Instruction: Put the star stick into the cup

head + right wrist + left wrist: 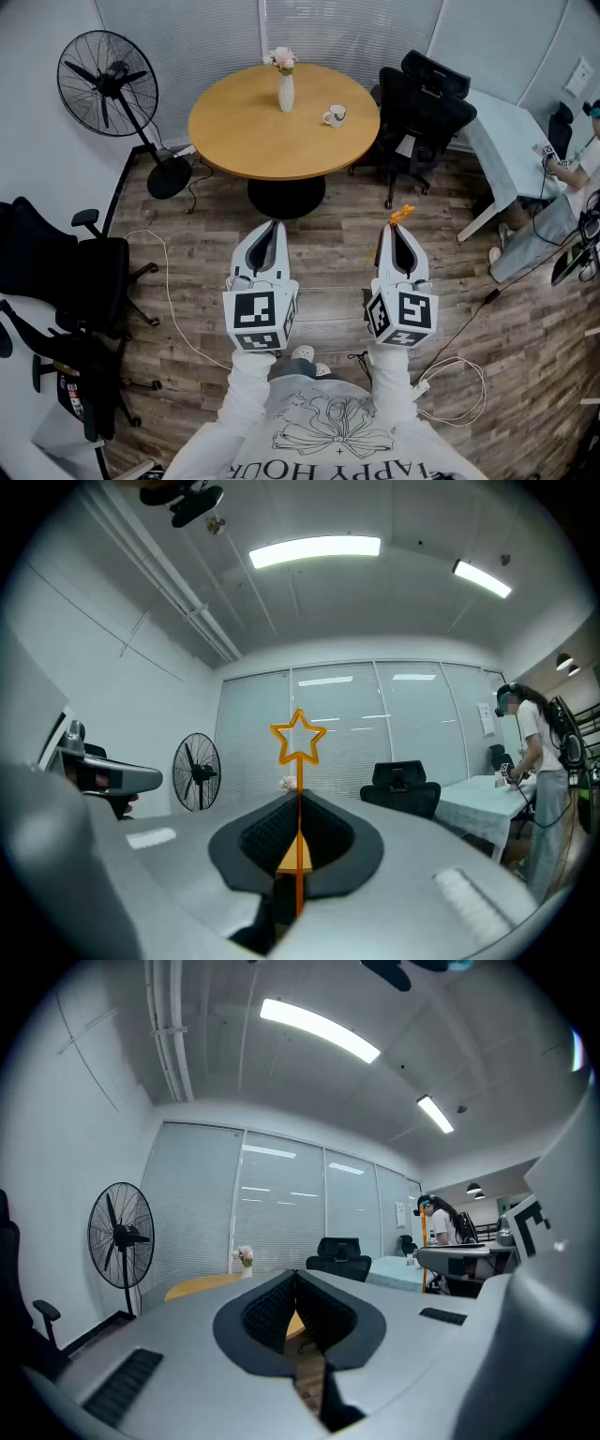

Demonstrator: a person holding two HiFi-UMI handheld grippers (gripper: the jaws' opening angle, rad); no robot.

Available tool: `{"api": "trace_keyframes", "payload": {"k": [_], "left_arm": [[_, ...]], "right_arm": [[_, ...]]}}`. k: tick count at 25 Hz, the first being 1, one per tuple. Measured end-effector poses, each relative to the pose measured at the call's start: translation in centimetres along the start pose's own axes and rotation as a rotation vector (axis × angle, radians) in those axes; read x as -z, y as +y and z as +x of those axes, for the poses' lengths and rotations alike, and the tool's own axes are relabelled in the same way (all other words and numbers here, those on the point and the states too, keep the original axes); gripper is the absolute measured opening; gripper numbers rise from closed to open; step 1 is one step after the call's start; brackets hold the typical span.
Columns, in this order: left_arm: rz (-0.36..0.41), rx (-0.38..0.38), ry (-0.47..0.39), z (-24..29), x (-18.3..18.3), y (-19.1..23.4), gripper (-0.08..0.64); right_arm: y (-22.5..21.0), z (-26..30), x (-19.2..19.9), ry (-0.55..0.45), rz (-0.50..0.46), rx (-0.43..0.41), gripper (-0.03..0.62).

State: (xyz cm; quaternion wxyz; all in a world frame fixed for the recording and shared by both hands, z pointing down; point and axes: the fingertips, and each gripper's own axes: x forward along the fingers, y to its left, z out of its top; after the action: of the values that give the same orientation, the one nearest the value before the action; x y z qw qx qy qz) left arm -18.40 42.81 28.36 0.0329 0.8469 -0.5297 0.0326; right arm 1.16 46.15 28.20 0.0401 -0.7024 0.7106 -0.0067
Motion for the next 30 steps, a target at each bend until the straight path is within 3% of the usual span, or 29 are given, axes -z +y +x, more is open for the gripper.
{"api": "trace_keyframes", "payload": {"k": [30], "left_arm": [[0.001,0.029,0.015,7.6,0.5,4.2,0.006]], "right_arm": [[-0.5,7.5,1.5,0.0,0.023,0.05,0.014]]}}
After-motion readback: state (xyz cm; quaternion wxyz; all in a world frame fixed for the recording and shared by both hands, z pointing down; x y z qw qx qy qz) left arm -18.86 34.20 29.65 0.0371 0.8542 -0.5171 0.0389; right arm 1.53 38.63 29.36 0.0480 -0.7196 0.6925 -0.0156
